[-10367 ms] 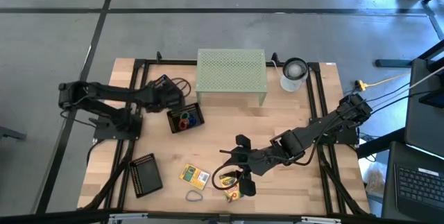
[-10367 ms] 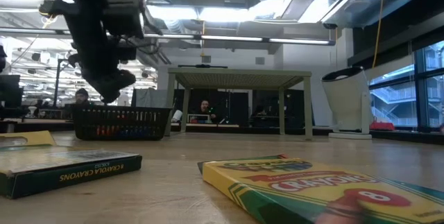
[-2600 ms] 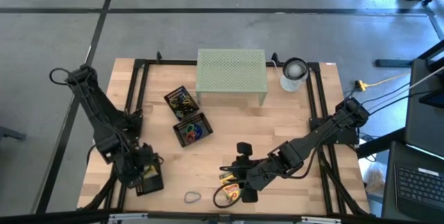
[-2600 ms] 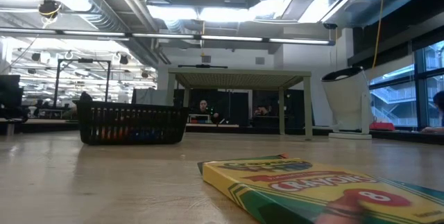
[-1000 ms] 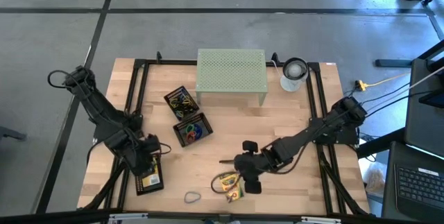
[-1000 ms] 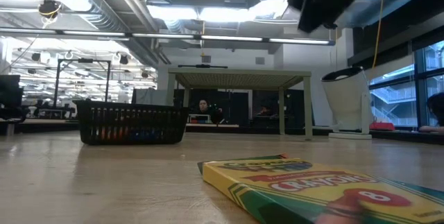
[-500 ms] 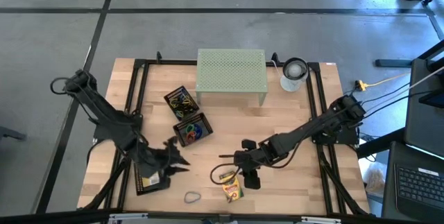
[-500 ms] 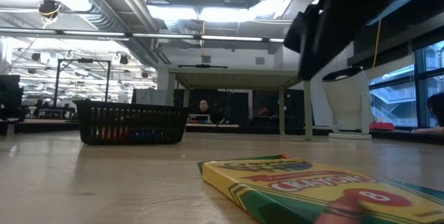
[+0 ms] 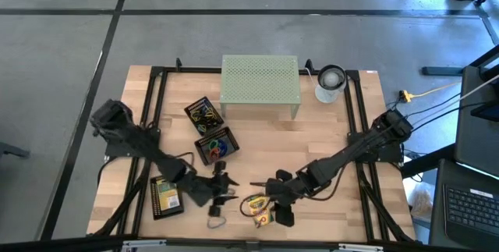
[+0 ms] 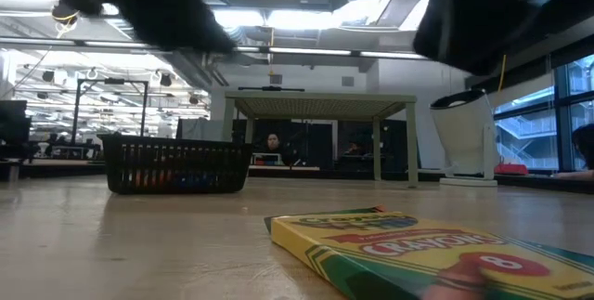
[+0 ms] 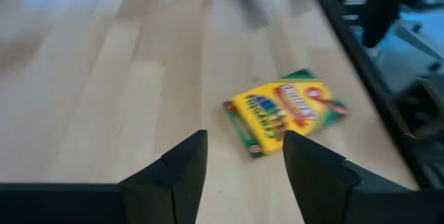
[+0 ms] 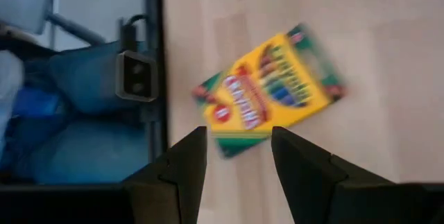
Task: Pick & Place Office Desk Supplies
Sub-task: Put the pack of crayon into the bottom black bin
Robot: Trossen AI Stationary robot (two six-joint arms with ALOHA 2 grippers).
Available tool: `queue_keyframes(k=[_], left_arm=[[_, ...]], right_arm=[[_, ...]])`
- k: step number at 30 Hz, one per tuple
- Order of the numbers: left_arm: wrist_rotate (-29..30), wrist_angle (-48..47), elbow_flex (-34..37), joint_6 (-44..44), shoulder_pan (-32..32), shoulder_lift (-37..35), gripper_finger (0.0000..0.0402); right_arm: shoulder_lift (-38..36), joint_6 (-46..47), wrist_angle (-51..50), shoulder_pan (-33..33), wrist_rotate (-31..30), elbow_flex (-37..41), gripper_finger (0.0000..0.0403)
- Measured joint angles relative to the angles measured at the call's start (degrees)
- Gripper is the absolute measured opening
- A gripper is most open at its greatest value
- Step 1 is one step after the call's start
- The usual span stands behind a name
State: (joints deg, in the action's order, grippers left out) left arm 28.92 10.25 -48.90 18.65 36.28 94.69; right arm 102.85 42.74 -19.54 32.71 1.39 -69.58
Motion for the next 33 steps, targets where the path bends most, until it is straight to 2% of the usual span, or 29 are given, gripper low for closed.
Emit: queue_keyframes(k=[5, 10, 16, 22, 26, 33], left_arm=[[-4.80, 4.04, 0.00, 6.12, -4.50, 6.14, 0.0191], [-10.35, 13.00, 0.00, 6.11, -7.26, 11.49, 0.0188], [-14.95, 19.32, 0.00, 6.13, -9.49, 15.24, 0.0180], [-16.03, 20.30, 0.00, 6.12, -10.76, 16.16, 0.0178], [-18.82, 20.49, 0.00, 4.55, -11.43, 16.16, 0.0179], [-20.04, 19.62, 0.00, 4.67, -12.12, 16.15, 0.0180]], right_arm=[[1.84, 3.51, 3.33, 3.86, 1.82, 0.00, 0.0165], [5.78, 4.41, 11.03, 7.05, 5.58, 0.02, 0.0165], [10.20, 2.09, 15.33, 8.44, 5.70, 0.00, 0.0165], [15.00, -0.03, 16.06, 8.40, 5.83, 0.03, 0.0165], [16.17, -0.24, 17.41, 8.38, 6.36, -0.21, 0.0165], [16.33, -3.71, 18.07, 8.50, 1.37, -0.20, 0.0164]])
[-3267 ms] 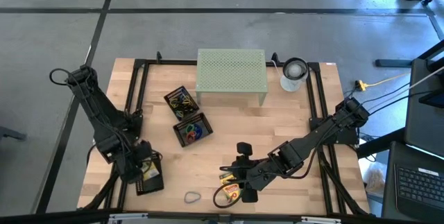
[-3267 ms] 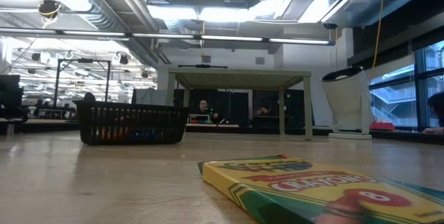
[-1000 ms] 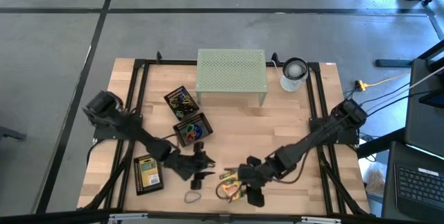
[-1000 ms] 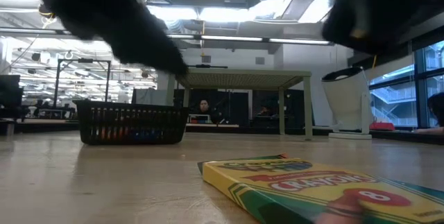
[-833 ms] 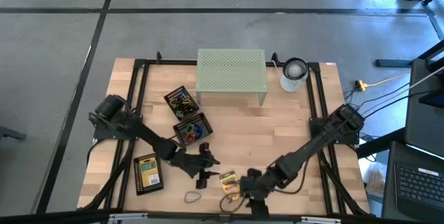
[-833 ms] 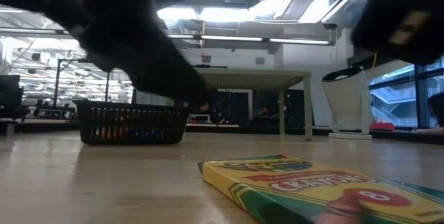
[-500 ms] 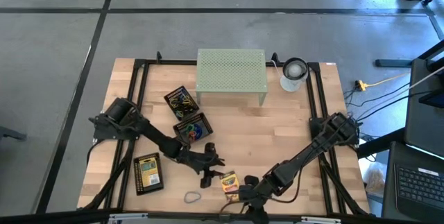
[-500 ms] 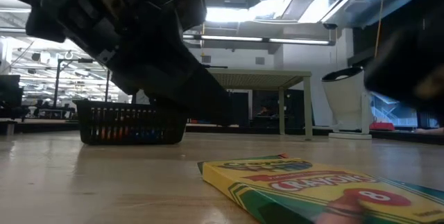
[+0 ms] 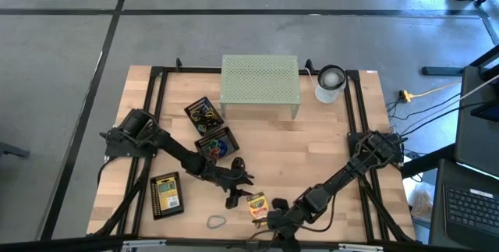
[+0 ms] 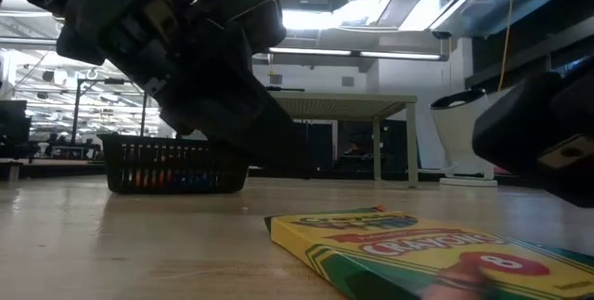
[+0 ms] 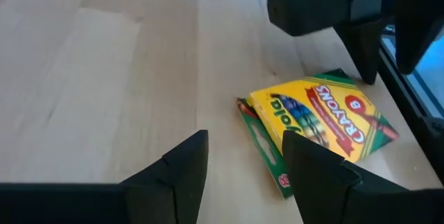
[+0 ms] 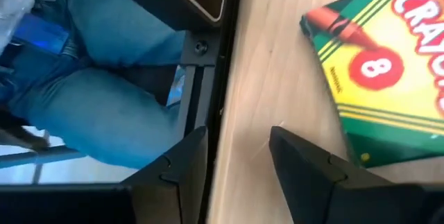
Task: Pick & Place Office Desk Supplies
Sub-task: Put the pack of crayon into the bottom black bin
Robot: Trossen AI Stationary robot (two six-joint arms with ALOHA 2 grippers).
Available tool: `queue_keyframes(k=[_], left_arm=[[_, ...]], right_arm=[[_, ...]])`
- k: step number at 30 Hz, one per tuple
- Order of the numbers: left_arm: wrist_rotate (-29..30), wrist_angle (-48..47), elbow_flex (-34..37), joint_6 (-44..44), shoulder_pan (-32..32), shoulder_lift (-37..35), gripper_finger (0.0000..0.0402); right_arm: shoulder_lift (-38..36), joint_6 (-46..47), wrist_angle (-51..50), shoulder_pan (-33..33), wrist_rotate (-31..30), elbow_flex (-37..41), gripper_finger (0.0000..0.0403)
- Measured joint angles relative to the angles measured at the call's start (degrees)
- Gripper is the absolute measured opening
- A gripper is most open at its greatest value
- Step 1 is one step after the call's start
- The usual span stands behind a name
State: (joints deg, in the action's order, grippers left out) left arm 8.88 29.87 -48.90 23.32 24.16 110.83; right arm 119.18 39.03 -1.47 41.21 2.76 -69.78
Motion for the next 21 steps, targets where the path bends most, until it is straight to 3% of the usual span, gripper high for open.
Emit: queue_keyframes(k=[6, 21], left_arm=[[-0.03, -0.09, 0.00, 0.60, 0.11, -0.01, 0.0180], [-2.15, -0.45, 0.00, 3.39, 0.91, 1.42, 0.0180]], right_arm=[[0.06, -0.81, 0.00, -0.22, -3.45, 0.02, 0.0164], [0.11, -3.19, -0.24, -1.31, -5.54, 0.11, 0.0165]])
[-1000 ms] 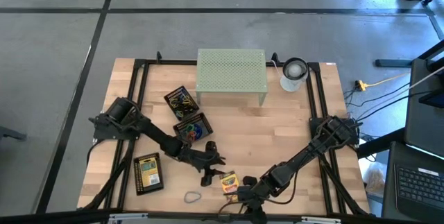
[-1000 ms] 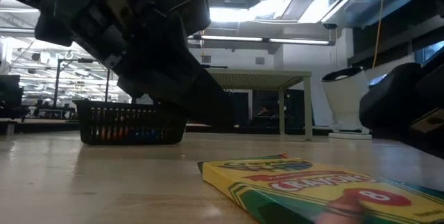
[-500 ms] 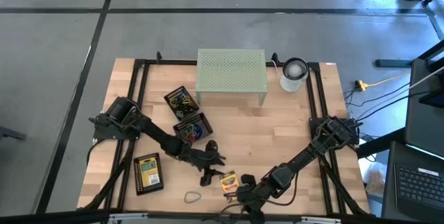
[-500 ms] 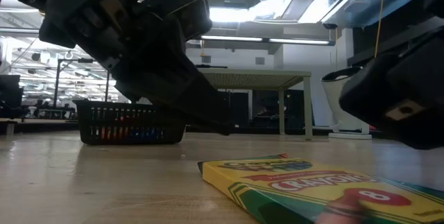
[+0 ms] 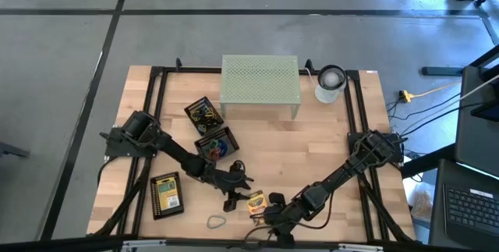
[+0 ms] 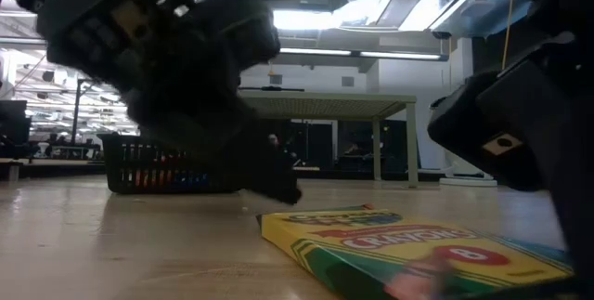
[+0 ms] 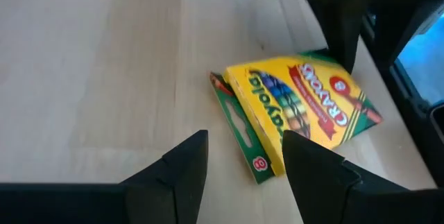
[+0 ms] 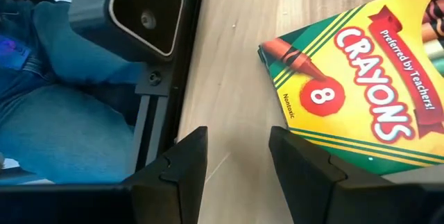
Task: Pick & Place Office Desk Supplies
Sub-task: Put the pack of crayon into the bottom black bin
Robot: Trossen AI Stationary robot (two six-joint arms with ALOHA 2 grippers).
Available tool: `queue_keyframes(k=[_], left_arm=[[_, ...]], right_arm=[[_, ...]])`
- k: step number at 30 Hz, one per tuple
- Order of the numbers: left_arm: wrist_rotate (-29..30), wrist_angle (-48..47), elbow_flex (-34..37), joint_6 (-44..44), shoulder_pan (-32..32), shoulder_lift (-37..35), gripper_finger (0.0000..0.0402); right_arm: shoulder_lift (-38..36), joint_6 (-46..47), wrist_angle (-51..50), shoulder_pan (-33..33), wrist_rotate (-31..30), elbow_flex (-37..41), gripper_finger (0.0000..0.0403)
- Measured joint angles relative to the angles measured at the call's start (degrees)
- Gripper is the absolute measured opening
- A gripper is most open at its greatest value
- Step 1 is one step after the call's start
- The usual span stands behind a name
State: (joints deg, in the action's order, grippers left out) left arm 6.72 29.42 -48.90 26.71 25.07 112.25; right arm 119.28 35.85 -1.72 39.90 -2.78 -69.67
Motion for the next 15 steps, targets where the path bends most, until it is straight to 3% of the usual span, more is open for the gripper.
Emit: queue_keyframes(k=[7, 15], left_arm=[[1.12, 2.65, -0.17, 1.17, -0.30, 3.01, 0.0177], [-0.33, 3.99, -0.05, 1.50, -1.52, 3.10, 0.0148]], right_arm=[[0.02, -0.77, 0.00, -0.90, 0.04, 0.02, 0.0165], [0.04, -1.88, 0.00, -1.02, -0.03, 0.04, 0.0165]])
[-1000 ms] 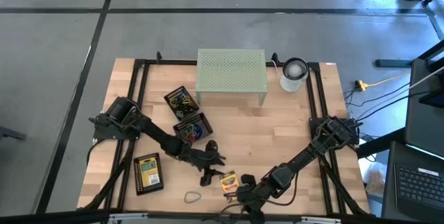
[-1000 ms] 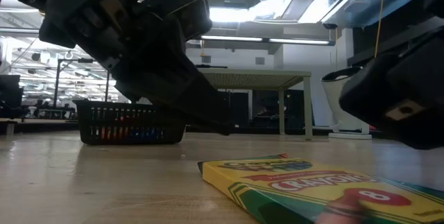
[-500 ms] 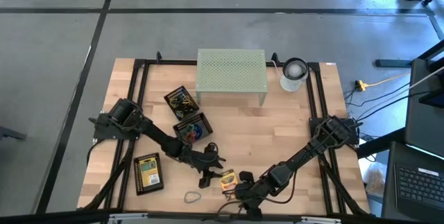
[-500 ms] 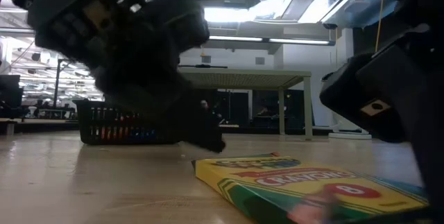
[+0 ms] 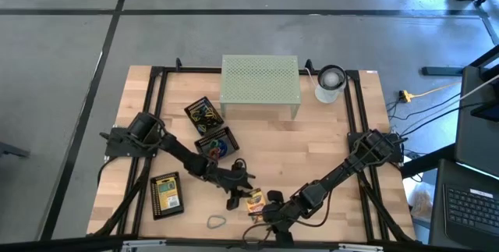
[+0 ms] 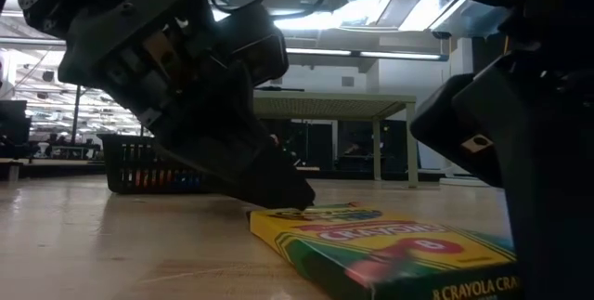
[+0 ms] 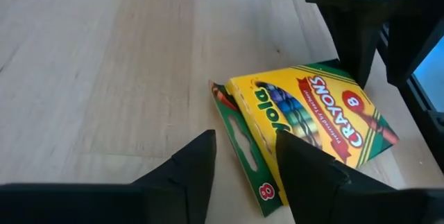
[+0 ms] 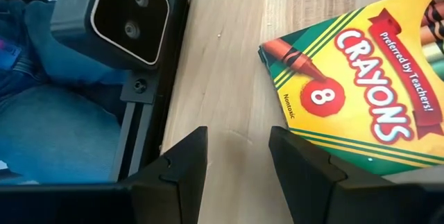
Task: Pick & Place Office Desk Supplies
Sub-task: Put the pack of crayon into the bottom black bin
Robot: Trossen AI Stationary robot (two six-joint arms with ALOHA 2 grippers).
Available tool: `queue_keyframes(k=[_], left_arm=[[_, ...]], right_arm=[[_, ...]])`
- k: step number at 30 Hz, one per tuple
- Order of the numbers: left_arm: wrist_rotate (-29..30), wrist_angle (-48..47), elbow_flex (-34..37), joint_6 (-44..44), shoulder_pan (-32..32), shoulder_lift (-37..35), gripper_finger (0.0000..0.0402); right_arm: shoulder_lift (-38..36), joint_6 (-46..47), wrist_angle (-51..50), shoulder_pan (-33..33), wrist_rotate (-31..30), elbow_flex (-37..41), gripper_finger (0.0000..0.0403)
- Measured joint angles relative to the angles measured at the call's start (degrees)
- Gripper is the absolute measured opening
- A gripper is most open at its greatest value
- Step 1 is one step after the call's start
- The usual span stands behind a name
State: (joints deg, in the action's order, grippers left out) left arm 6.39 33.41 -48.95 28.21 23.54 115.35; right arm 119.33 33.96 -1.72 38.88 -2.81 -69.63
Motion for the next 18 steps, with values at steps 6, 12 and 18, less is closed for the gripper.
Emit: queue_keyframes(k=[6, 12, 18], left_arm=[[-0.99, 0.04, 0.03, 1.07, -0.08, -0.02, 0.0124], [-0.53, -0.13, 0.03, 1.24, -0.07, -0.02, 0.0109], [-0.39, -0.15, 0.03, 1.17, -0.06, -0.02, 0.0109]], right_arm=[[0.02, -0.55, 0.02, -0.22, -1.05, 0.02, 0.0165], [0.02, -0.53, 0.02, -0.29, -1.31, 0.02, 0.0165], [0.02, -0.54, 0.02, -0.29, -1.43, 0.02, 0.0165]])
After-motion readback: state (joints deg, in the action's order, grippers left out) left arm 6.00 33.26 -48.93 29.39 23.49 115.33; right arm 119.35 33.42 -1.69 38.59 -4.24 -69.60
